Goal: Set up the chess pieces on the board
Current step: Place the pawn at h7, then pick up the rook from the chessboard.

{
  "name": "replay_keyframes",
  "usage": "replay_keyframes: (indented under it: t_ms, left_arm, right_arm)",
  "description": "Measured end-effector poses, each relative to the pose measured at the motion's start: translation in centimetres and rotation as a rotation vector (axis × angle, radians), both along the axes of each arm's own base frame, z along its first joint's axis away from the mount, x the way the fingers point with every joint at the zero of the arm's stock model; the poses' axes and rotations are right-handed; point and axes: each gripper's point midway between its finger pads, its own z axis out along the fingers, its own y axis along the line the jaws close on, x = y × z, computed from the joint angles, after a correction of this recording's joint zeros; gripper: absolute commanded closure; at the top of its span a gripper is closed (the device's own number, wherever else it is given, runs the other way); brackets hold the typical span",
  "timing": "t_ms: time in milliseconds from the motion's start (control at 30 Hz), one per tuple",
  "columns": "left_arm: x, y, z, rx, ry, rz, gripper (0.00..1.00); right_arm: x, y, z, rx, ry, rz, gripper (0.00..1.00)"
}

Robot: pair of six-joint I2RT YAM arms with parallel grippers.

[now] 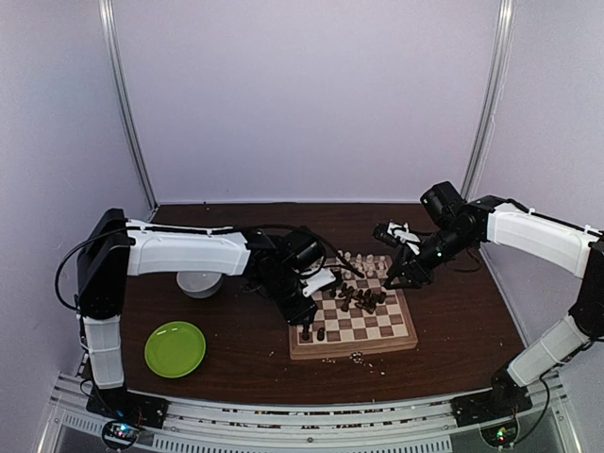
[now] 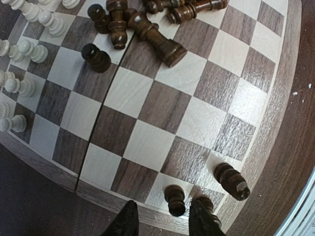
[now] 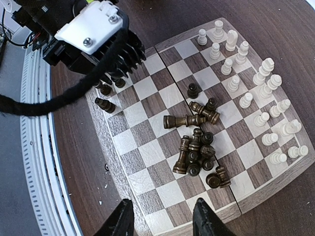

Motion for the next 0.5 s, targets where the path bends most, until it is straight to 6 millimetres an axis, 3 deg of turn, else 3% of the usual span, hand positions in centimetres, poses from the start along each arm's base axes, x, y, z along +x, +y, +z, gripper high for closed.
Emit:
replay_keyframes:
  t_ms: [133,267,400,500]
  left_arm:
    - [0.3,0.0,1.7,-0.032,-0.022,0.008,0.63]
    - [0.8,0.2,4.7,-0.089,-0.056,0.021,0.60]
    - [3.1,1.8,9.8,-0.197,-0.109,0.087,0.56]
    - [6.4,4.3,14.2,-0.317,-0.169,0.199,0.44]
  right_arm:
    - [0.1,-0.1,0.0,0.000,0.001,-0.005,0.58]
    - [0.1,-0.2,0.0,-0.002,0.002,-0.009,0.58]
    - [0.7,-0.6,0.2,-0.026,-0.016,-0.031,0.59]
    - [1.5,-0.9,1.1,-0.053,-0.046,-0.059,0.59]
